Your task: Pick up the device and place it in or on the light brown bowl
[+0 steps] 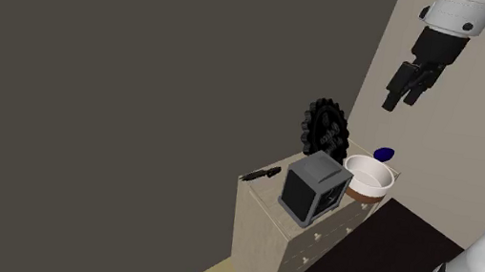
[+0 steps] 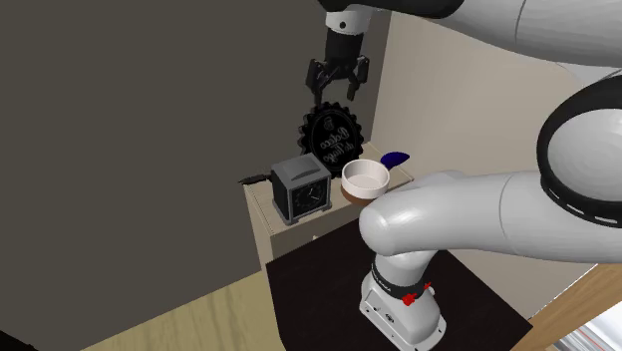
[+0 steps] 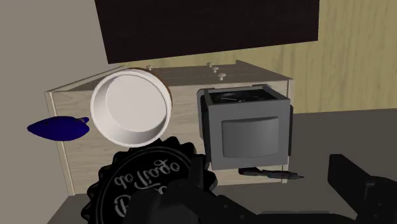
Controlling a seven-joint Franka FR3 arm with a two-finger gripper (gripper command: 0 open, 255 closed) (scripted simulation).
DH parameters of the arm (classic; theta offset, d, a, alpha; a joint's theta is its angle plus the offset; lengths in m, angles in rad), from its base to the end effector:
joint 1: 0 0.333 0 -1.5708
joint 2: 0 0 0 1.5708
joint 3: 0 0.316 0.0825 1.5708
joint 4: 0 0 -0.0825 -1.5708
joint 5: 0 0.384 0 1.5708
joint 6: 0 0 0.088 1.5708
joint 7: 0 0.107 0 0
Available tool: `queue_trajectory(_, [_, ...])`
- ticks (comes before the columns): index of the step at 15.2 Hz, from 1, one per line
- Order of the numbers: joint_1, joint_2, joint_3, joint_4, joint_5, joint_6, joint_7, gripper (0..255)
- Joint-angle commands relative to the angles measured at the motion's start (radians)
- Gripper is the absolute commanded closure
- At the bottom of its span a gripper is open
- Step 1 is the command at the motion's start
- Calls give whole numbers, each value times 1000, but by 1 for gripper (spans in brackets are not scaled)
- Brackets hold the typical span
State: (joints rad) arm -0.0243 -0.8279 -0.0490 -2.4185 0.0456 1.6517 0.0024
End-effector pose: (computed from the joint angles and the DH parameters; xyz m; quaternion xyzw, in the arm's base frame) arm 0.3024 -0.0218 0.5809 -0.9982 0.0316 -0.0313 0.0399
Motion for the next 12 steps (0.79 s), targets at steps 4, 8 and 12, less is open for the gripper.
queue_trajectory(4, [35, 75, -29, -31, -22, 103, -113, 0])
queue_trajectory(8, [81, 193, -64, -52, -44, 239, -261, 0])
queue_trajectory(12, [129, 327, -94, -51, -56, 370, -406, 0])
